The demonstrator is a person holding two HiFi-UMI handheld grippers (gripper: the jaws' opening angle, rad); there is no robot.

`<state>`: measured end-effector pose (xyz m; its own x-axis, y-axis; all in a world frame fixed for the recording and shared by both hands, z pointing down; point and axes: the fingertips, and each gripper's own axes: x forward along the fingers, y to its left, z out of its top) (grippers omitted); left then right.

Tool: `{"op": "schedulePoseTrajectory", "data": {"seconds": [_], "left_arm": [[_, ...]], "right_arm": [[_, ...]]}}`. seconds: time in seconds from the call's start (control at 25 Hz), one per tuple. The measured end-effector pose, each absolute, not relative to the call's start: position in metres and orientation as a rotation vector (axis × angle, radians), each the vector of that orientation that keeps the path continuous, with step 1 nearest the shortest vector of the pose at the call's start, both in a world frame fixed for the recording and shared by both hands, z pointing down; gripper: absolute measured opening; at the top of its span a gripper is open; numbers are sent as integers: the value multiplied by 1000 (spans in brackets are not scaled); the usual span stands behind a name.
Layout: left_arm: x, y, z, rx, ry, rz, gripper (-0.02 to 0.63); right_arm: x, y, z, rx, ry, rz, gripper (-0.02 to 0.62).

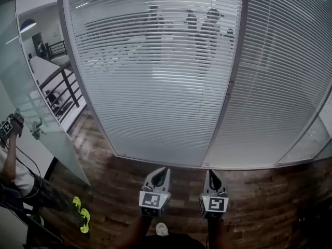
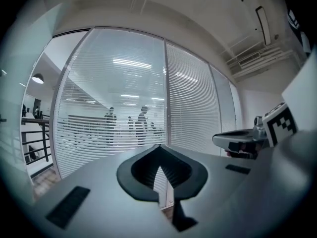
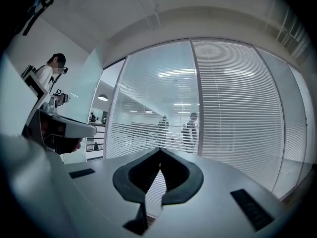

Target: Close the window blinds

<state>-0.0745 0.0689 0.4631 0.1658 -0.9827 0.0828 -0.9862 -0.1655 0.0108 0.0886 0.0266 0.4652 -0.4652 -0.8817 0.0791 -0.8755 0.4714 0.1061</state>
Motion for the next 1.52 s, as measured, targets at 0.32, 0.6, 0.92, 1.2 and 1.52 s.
{"op": "schedulePoseTrajectory", "data": {"seconds": [0.32,0.6,0.92,1.2,1.52], "left_arm": [[-92,49,468,2357,-1978,75,0],[-109,36,480,2379,-1935,93,0],[-121,18,472,2425,-1904,59,0],[-126,7,480,2413,-1901,97,0],[-130,-4,484,2364,-1907,122,1]], "right_arm": [[66,6,472,1548,-2614,-85,3],[52,-4,472,1589,-2561,-71,3],[25,-18,489,1592,-2600,-65,3],[27,-27,486,1620,-2562,-85,3],[30,-42,485,1592,-2561,-75,3]]}}
